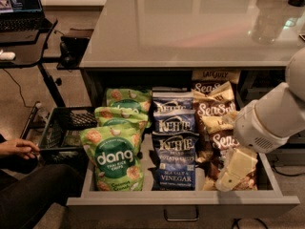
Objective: Pick blue chip bag from top drawer and place on counter
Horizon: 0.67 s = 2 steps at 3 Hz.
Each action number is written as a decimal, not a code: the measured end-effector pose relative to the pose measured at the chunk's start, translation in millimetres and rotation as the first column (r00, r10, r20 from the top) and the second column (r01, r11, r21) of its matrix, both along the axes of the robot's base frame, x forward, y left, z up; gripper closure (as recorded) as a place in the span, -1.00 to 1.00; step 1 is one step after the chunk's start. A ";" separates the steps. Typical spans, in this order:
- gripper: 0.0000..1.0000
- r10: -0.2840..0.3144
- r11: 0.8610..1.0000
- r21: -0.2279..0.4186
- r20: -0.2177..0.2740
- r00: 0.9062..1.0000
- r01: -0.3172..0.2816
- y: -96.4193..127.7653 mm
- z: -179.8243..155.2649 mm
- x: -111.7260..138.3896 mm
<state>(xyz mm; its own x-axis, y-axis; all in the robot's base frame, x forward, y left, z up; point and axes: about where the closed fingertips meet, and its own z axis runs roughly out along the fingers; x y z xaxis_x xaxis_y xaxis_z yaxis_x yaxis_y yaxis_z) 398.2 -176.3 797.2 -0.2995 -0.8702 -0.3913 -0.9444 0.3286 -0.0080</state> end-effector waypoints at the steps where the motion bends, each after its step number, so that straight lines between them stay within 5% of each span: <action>1: -1.00 0.055 0.998 0.000 0.029 0.998 -0.055 29.5 -27.5 5.8; 2: -1.00 0.110 0.994 -0.016 0.079 0.991 -0.109 55.9 -45.6 17.2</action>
Offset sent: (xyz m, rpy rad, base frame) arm 0.0322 0.0857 -0.0680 -0.0230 -0.1352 0.1712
